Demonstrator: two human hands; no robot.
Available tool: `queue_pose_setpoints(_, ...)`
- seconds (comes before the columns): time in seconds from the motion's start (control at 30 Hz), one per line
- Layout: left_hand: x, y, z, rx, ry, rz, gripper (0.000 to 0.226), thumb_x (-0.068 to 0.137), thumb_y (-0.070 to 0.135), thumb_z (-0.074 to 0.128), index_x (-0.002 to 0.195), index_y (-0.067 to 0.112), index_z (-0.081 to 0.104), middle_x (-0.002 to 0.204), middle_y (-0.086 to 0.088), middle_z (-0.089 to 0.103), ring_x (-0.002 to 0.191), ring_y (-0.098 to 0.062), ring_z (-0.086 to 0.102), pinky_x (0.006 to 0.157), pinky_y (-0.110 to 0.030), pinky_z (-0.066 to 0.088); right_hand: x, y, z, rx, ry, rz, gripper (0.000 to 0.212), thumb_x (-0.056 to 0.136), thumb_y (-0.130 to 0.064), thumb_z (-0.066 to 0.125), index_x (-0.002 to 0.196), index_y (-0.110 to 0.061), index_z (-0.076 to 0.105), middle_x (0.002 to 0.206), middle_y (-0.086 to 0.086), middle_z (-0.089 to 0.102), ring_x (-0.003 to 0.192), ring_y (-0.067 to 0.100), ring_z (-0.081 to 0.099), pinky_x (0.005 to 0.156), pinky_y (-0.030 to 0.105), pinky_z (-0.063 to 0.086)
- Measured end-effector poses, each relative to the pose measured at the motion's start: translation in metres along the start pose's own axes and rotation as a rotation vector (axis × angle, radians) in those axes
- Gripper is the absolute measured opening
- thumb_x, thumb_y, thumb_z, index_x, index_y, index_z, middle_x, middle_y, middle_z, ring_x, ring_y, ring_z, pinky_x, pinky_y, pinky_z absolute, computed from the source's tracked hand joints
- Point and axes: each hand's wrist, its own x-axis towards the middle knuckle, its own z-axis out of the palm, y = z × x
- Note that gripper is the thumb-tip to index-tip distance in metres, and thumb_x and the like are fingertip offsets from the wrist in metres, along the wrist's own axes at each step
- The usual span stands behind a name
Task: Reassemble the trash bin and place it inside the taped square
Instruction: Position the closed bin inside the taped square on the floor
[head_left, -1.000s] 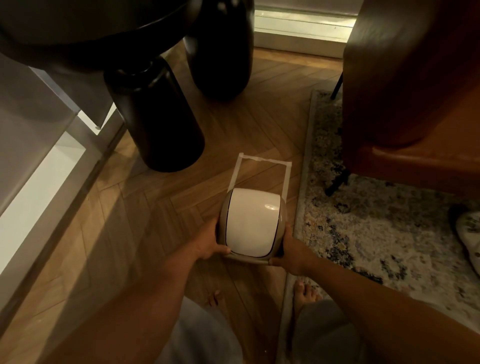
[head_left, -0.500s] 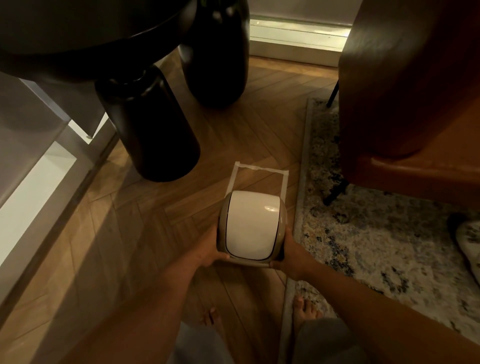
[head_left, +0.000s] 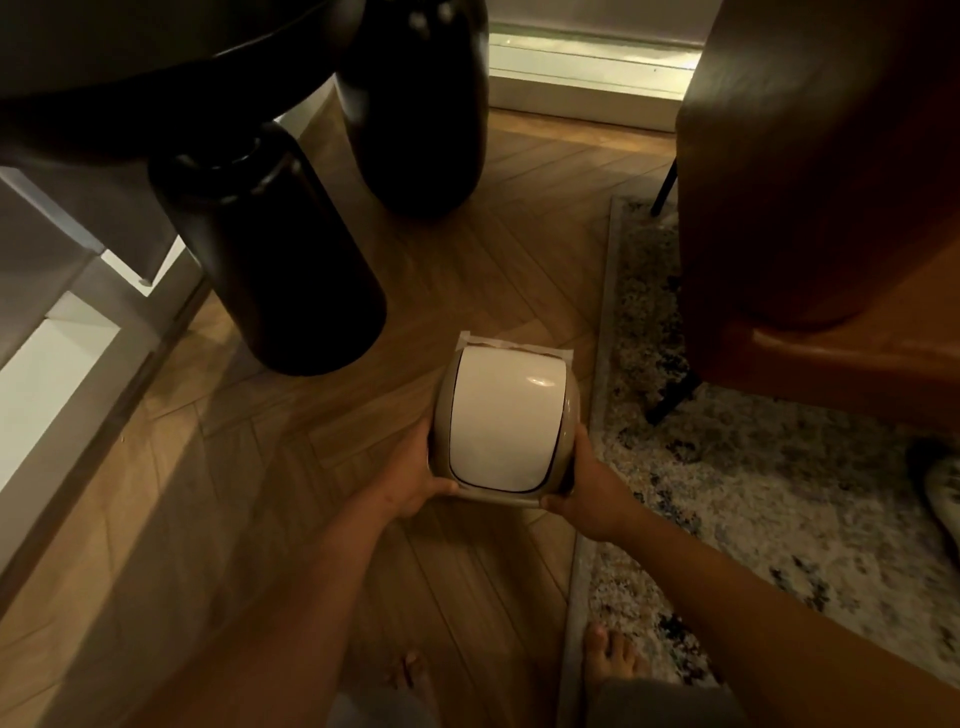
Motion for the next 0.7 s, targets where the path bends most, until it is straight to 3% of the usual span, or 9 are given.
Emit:
queue_pose_setpoints(0.07, 0.004, -0.001, 0.001, -0.015, 0.003, -0.005, 0.111, 0.071, 0.009, 0.085, 0.156, 0.019, 0.014, 0.158, -0.002, 0.031, 0.146, -0.020, 0.027, 0.111, -0.026, 0.025, 0.004, 0.002, 0.000, 0.020, 0.004, -0.015, 0.121, 0.075, -0.018, 0.082, 0.154, -0.035, -0.008, 0.147, 0.003, 0.049, 0.129, 0.027, 0.053, 0.095, 0.034, 0.047)
queue_pose_setpoints(0.17, 0.010, -0.005, 0.003, 0.003, 0.024, -0.025, 0.109, 0.072, 0.015, 0.085, 0.155, 0.022, 0.016, 0.159, -0.003, 0.030, 0.147, -0.022, 0.027, 0.114, -0.035, 0.028, 0.008, 0.005, 0.002, 0.060, 0.015, -0.017, 0.117, 0.076, -0.016, 0.080, 0.155, -0.038, -0.003, 0.148, 0.000, 0.048, 0.133, 0.023, 0.049, 0.100, 0.037, 0.047)
queue_pose_setpoints(0.3, 0.023, -0.009, 0.004, -0.012, 0.028, -0.035, 0.104, 0.075, 0.016, 0.082, 0.155, 0.025, 0.017, 0.159, -0.003, 0.031, 0.147, -0.025, 0.027, 0.115, -0.041, 0.029, 0.018, 0.013, 0.000, 0.132, -0.001, -0.007, 0.113, 0.081, -0.011, 0.077, 0.155, -0.036, -0.004, 0.149, -0.003, 0.045, 0.135, 0.018, 0.046, 0.098, 0.022, 0.040)
queue_pose_setpoints(0.37, 0.030, -0.010, 0.004, -0.016, 0.025, -0.035, 0.102, 0.076, 0.016, 0.081, 0.155, 0.026, 0.016, 0.159, -0.004, 0.031, 0.147, -0.025, 0.028, 0.115, -0.043, 0.029, 0.022, 0.016, 0.000, 0.144, -0.016, 0.000, 0.111, 0.086, -0.013, 0.074, 0.156, -0.036, -0.010, 0.153, -0.003, 0.041, 0.136, 0.019, 0.044, 0.099, 0.022, 0.040)
queue_pose_setpoints(0.5, 0.044, -0.013, 0.004, 0.003, 0.034, -0.046, 0.096, 0.080, 0.017, 0.078, 0.155, 0.025, 0.020, 0.157, -0.003, 0.035, 0.145, -0.025, 0.031, 0.114, -0.039, 0.029, 0.031, 0.019, 0.002, 0.179, -0.013, 0.014, 0.106, 0.090, -0.009, 0.068, 0.156, -0.032, -0.013, 0.157, -0.005, 0.033, 0.141, 0.016, 0.036, 0.100, 0.012, 0.032)
queue_pose_setpoints(0.6, 0.053, -0.013, 0.008, 0.012, 0.059, -0.035, 0.090, 0.080, 0.018, 0.078, 0.153, 0.023, 0.025, 0.153, -0.004, 0.041, 0.142, -0.025, 0.036, 0.106, -0.027, 0.029, 0.040, 0.021, 0.001, 0.167, 0.061, 0.050, 0.101, 0.092, -0.009, 0.066, 0.157, -0.036, -0.006, 0.153, -0.006, 0.040, 0.137, 0.011, 0.038, 0.099, 0.018, 0.035)
queue_pose_setpoints(0.7, 0.066, -0.008, 0.009, 0.018, 0.061, -0.063, 0.088, 0.082, 0.021, 0.077, 0.153, 0.023, 0.026, 0.152, -0.005, 0.042, 0.141, -0.026, 0.038, 0.108, -0.031, 0.031, 0.050, 0.020, -0.005, 0.141, 0.122, 0.051, 0.093, 0.093, -0.008, 0.064, 0.157, -0.039, 0.003, 0.143, -0.006, 0.050, 0.129, 0.009, 0.046, 0.093, 0.016, 0.038)
